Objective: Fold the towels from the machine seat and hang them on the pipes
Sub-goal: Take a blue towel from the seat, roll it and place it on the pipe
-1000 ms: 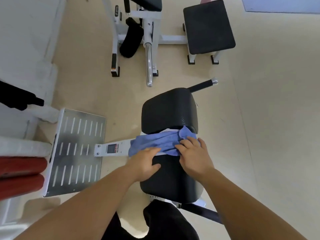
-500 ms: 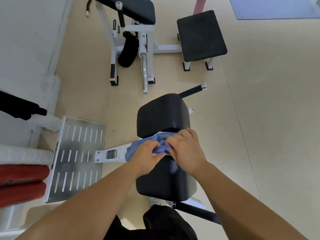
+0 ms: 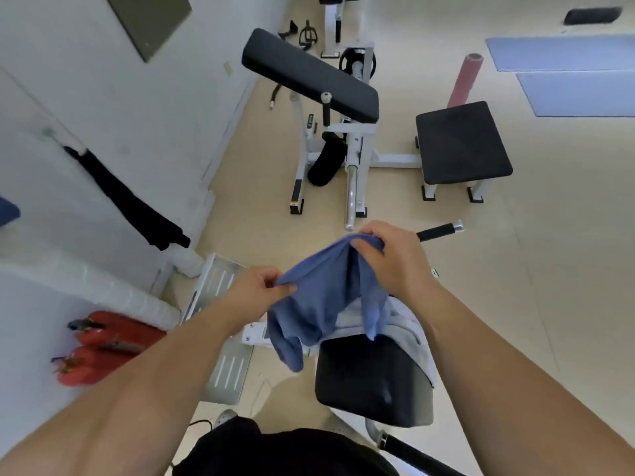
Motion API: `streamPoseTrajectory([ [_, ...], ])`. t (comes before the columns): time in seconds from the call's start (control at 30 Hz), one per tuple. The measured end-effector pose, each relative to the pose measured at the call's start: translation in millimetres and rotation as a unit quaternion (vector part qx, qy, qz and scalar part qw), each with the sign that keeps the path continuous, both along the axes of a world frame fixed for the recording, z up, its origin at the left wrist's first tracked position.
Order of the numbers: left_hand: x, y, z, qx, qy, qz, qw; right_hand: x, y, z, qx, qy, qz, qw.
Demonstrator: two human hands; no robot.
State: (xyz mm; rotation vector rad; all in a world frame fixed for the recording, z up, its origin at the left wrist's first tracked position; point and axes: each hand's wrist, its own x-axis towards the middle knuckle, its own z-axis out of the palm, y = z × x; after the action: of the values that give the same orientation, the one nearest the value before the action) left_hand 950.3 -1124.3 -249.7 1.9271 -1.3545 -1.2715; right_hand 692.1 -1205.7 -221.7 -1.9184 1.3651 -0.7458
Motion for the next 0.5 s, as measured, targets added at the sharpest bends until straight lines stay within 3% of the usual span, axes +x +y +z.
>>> streamPoseTrajectory([
  [0.17,61.3,41.5,11.0,-0.066,0.057,0.18,0.98,51.2,-2.8,26.7,-0.021,-0.057,0.015,0.998],
  [0.3,105.6,76.4,31.2,-0.131,0.093,0.311,0.937,95.6,6.1,33.6,0.012,0.032,0.066,0.997],
  [0.4,140.8,96.7,50.4,-0.157,0.06,0.349,0.922,128.3,19.7,37.6,0.065,0.085,0.133,0.985],
  [0.5,177.3,114.3,62.2,-0.167,-0.003,0.322,0.932,173.5,37.1,35.7,0.058,0.069,0.159,0.983],
])
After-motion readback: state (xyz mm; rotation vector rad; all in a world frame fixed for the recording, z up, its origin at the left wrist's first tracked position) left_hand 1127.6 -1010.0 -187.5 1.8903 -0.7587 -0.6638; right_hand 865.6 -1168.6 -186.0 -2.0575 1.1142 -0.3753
